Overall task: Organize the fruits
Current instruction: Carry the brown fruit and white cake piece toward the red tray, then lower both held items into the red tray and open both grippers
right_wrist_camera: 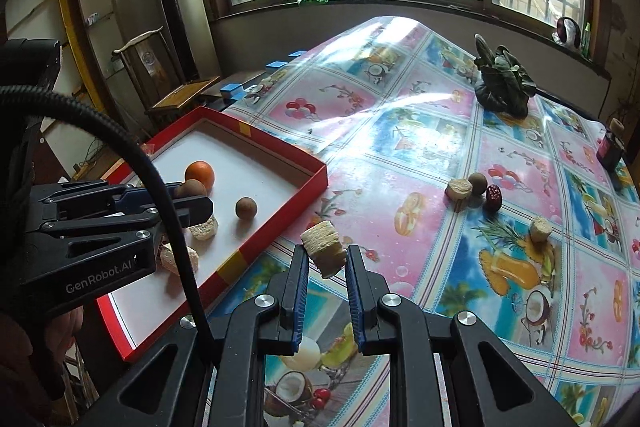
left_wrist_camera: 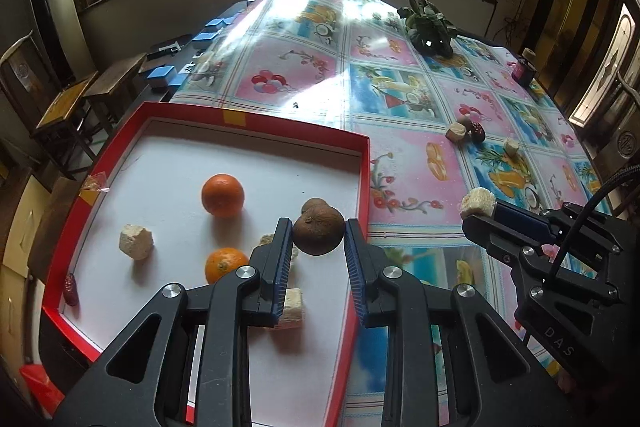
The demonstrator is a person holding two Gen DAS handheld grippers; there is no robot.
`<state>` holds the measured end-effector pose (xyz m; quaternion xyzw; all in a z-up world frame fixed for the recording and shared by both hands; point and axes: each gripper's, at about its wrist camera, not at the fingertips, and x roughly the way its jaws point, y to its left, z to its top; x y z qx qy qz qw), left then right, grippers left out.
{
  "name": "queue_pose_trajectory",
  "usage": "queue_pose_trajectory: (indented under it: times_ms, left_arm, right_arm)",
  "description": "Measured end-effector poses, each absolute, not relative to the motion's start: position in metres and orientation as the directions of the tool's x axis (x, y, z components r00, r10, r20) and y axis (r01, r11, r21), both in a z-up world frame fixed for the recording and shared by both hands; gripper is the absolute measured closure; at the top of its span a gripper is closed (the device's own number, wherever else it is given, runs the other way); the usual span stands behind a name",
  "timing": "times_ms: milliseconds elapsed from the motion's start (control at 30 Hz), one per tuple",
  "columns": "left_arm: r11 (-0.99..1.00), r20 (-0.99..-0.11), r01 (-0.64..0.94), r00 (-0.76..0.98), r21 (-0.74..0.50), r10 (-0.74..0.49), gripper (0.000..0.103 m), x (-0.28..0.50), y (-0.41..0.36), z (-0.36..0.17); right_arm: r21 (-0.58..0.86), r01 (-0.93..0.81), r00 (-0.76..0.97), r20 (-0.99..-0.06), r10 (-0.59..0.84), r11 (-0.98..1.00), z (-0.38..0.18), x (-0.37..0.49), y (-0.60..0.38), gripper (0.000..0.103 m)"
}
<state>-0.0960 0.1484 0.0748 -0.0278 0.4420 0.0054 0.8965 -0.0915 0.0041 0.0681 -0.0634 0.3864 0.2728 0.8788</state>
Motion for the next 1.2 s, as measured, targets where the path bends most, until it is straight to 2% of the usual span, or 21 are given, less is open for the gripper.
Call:
queue_pose_trajectory:
  times_ms: [1200]
  left_arm:
    - [0.974,-0.818,-0.224,0.568,-0.044,0.094,0.078,-0.090,0.238,0.049]
  right_arm:
    - [0.049,-0.677,0.439,-0.774,0.457,0.734,0.051,-0.065,0.105,0.085]
